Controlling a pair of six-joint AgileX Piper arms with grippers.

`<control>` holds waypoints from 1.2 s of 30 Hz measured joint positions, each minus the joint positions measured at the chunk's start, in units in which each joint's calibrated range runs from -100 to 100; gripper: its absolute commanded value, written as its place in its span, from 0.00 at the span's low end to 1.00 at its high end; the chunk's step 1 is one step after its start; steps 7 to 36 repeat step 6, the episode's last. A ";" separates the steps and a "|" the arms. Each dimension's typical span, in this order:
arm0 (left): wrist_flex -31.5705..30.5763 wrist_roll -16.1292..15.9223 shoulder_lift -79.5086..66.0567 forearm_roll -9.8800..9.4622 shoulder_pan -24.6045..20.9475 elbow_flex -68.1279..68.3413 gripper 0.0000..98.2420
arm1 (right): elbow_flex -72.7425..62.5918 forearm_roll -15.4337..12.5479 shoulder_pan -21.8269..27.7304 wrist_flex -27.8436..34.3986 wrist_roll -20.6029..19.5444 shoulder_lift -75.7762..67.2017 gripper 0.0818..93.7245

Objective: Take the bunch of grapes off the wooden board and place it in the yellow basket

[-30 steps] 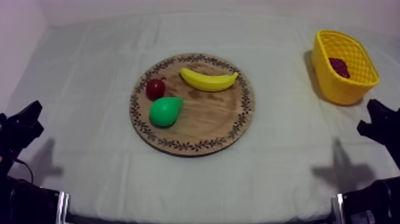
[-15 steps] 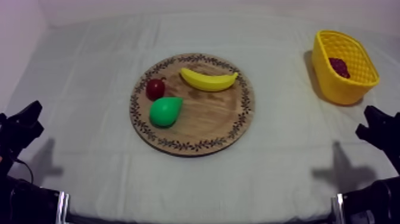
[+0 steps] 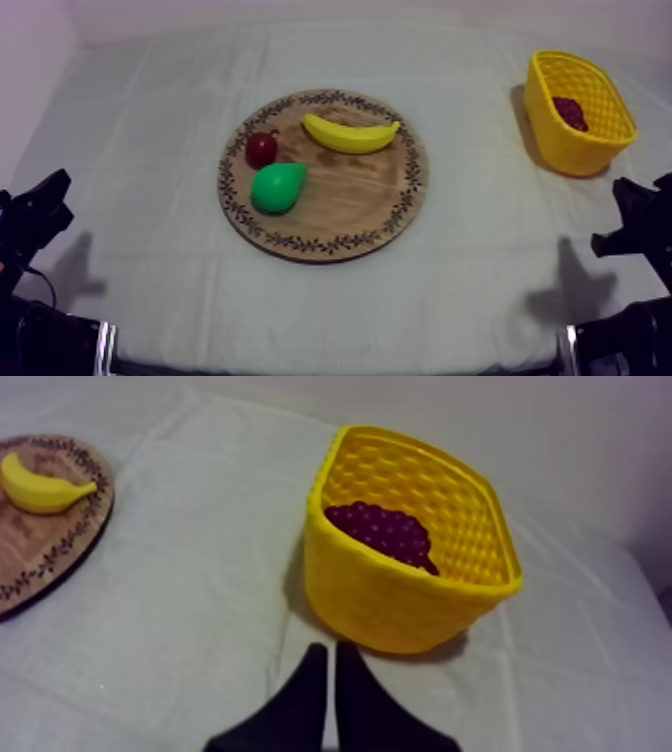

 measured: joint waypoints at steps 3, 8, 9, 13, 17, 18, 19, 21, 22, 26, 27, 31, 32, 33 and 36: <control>0.00 0.00 0.00 0.00 0.00 0.00 0.00 | 0.00 0.00 0.00 0.00 0.53 0.00 0.00; 0.00 0.00 0.00 0.00 0.00 0.00 0.00 | 0.00 0.00 0.00 0.00 0.53 0.00 0.00; 0.00 0.00 0.00 0.00 0.00 0.00 0.00 | 0.00 0.00 0.00 0.00 0.53 0.00 0.00; 0.00 0.00 0.00 0.00 0.00 0.00 0.00 | 0.00 0.00 0.00 0.00 0.53 0.00 0.00; 0.00 0.00 0.00 0.00 0.00 0.00 0.00 | 0.00 0.00 0.00 0.00 0.53 0.00 0.00; 0.00 0.00 0.00 0.00 0.00 0.00 0.00 | 0.00 0.00 0.00 0.00 0.53 0.00 0.00; 0.00 0.00 0.00 0.00 0.00 0.00 0.00 | 0.00 0.00 0.00 0.00 0.53 0.00 0.00; 0.00 0.00 0.00 0.00 0.00 0.00 0.00 | 0.00 0.00 0.00 0.00 0.53 0.00 0.00; 0.00 0.00 0.00 0.00 0.00 0.00 0.00 | 0.00 0.00 0.00 0.00 0.53 0.00 0.00; 0.00 0.00 0.00 0.00 0.00 0.00 0.00 | 0.00 0.00 0.00 0.00 0.53 0.00 0.00; 0.00 0.00 0.00 0.00 0.00 0.00 0.00 | 0.00 0.00 0.00 0.00 0.53 0.00 0.00; 0.00 0.00 0.00 0.00 0.00 0.00 0.00 | 0.00 0.00 0.00 0.00 0.53 0.00 0.00; 0.00 0.00 0.00 0.00 0.00 0.00 0.00 | 0.00 0.00 0.00 0.00 0.53 0.00 0.00; 0.00 0.00 0.00 0.00 0.00 0.00 0.00 | 0.00 0.00 0.00 0.00 0.53 0.00 0.00; 0.00 0.00 0.00 0.00 0.00 0.00 0.00 | 0.00 0.00 0.00 0.00 0.53 0.00 0.00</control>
